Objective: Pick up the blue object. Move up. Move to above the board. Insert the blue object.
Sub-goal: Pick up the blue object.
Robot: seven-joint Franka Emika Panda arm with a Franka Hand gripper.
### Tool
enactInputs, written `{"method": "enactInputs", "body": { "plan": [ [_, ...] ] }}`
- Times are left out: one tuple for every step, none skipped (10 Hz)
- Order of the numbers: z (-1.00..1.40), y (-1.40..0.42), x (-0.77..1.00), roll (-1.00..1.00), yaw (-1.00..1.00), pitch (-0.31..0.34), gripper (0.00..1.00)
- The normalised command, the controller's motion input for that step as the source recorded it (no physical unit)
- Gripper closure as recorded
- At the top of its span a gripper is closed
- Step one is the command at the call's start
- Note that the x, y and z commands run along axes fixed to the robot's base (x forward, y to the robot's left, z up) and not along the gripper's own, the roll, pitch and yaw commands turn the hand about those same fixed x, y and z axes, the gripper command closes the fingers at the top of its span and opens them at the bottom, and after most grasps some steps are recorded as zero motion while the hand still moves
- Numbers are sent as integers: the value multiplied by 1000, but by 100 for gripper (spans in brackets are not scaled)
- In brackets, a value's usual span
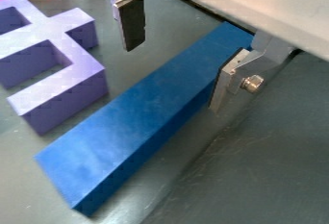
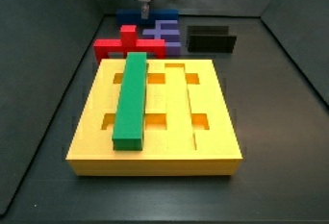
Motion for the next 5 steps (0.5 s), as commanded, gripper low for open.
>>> {"method": "enactInputs", "body": {
  "plan": [
    [-234, 80, 0, -3, -11, -103, 0],
    [-266, 60, 0, 0, 0, -89, 0],
    [-260, 66, 0, 0, 0, -61, 0],
    [-151, 57, 0, 0, -6, -44, 0],
    [-120, 77, 0, -6, -26, -39, 0]
  ]
}}
